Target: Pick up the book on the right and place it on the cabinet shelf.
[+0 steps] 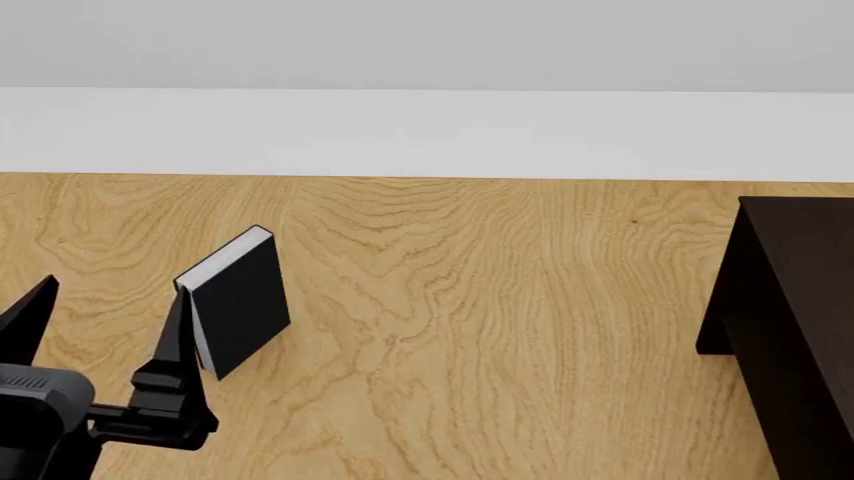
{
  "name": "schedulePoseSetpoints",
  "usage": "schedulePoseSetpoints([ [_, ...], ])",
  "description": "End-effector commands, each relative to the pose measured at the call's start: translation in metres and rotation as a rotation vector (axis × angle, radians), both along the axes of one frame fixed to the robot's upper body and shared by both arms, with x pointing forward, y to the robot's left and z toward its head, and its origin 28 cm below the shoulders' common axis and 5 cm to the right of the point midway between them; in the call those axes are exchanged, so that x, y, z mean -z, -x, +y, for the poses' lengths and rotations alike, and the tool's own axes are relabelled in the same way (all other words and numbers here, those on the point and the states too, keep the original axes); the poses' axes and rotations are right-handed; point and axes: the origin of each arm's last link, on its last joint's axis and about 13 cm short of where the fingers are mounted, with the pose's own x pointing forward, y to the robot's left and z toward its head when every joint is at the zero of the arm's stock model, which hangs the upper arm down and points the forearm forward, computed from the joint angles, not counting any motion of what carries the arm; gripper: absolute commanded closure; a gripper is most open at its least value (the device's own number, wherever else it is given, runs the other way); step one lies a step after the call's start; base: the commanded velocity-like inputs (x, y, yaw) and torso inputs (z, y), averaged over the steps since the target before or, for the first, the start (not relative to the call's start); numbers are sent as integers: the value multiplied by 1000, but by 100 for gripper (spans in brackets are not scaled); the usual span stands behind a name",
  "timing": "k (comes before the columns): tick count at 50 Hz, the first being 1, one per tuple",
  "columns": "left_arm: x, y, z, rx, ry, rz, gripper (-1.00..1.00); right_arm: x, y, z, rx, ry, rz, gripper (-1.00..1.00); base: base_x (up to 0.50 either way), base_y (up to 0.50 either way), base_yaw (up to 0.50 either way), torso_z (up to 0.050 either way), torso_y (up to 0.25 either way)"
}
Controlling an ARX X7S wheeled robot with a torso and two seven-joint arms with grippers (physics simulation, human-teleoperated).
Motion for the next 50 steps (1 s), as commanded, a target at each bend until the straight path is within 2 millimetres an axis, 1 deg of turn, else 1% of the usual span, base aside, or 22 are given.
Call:
schedulePoseSetpoints([
  [1, 0, 0, 0, -1, -2, 0, -100, 4, 2, -2, 4, 21, 20, 100, 0, 0, 0, 0, 0],
  [10, 0, -1, 1, -3, 2, 0, -100, 4, 4, -3, 3, 49, 30, 100, 0, 0, -1, 0, 0],
  [20, 0, 0, 0, -3, 1, 0, -100, 2, 11, -7, 26, 98, 24, 100, 0, 0, -3, 0, 0],
  [31, -1, 0, 1, -4, 3, -2, -100, -14, 23, -11, 49, 142, -42, 100, 0, 0, -1, 0, 0],
  [40, -1, 0, 1, -4, 5, -1, -100, -28, 23, -10, 62, 145, -117, 100, 0, 0, 0, 0, 0],
  [45, -2, 0, 2, -8, 9, -1, -100, -43, 19, -8, 85, 137, -222, 100, 0, 0, 0, 0, 0],
  [50, -2, 0, 3, -8, 11, -2, -100, -59, 18, -6, 91, 128, -289, 100, 0, 0, 0, 0, 0],
])
